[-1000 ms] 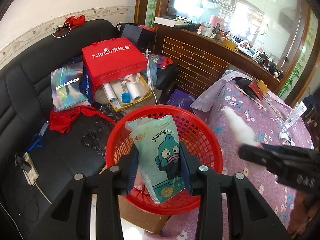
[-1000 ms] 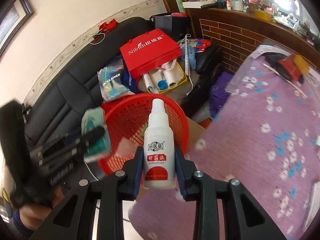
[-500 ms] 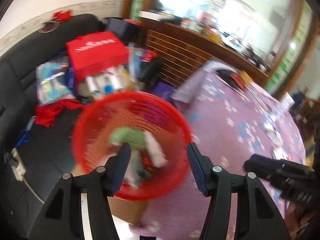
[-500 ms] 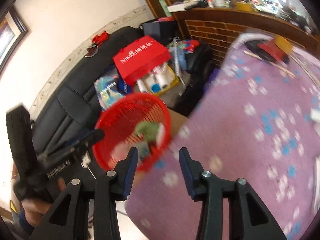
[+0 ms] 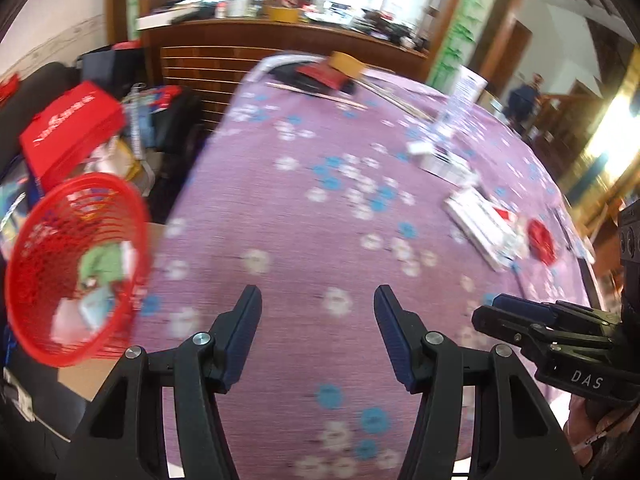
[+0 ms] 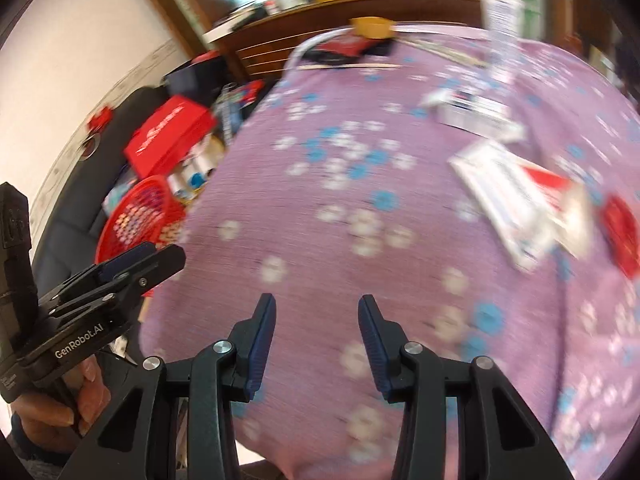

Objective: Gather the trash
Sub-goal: 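Move both open tools back over the table, then grasp the white medicine box with the left tool while the right tool grasps the red-labelled wrapper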

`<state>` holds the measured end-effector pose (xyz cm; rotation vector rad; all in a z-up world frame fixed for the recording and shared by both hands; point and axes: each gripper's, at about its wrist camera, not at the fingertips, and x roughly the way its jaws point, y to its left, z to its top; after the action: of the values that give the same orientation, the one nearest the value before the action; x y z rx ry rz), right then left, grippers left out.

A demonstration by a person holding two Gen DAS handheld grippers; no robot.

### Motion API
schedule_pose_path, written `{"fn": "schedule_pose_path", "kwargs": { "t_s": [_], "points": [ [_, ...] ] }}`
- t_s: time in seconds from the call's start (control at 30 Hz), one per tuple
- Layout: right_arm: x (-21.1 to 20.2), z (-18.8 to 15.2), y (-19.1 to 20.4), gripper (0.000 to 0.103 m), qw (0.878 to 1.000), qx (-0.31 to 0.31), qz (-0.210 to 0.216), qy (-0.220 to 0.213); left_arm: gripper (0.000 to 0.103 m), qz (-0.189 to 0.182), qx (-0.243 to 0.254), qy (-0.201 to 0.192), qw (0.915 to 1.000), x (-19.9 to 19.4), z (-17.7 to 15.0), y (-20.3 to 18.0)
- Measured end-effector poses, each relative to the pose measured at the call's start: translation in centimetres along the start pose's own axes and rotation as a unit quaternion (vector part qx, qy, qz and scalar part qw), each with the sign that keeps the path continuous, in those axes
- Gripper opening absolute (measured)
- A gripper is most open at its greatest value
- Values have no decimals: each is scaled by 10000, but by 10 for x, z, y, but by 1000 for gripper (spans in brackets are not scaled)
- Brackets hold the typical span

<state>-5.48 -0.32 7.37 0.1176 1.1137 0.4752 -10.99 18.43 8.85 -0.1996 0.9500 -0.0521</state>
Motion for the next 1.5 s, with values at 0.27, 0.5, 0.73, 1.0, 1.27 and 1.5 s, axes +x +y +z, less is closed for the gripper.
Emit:
{"fn": "schedule_pose_path", "kwargs": {
  "t_s": [0.27, 0.5, 0.73, 1.0, 1.27, 1.5],
  "points": [
    [-47, -27, -78, 47, 9963, 720, -387, -262, 63, -494, 243, 329, 9979, 25, 14, -70],
    [-82, -46, -124, 47, 9907, 1109, -618, -488, 71, -929, 23, 785, 9926, 65, 48, -128],
    [-108, -59, -161, 47, 9858, 1337, -790, -639, 74, -972, -757, 1259, 9844, 125, 78, -157],
    [-127, -68, -197, 47, 9813, 1511, -970, -694, 74, -785, -1140, 1622, 9770, 171, 81, -173],
    [-120, -64, -210, 47, 9821, 1517, -953, -588, 57, -789, -787, 1385, 9841, 175, 73, -181],
    [-101, -39, -201, 47, 9881, 1243, -732, -530, 56, -740, -540, 1279, 9875, 147, 46, -147]
  ]
}}
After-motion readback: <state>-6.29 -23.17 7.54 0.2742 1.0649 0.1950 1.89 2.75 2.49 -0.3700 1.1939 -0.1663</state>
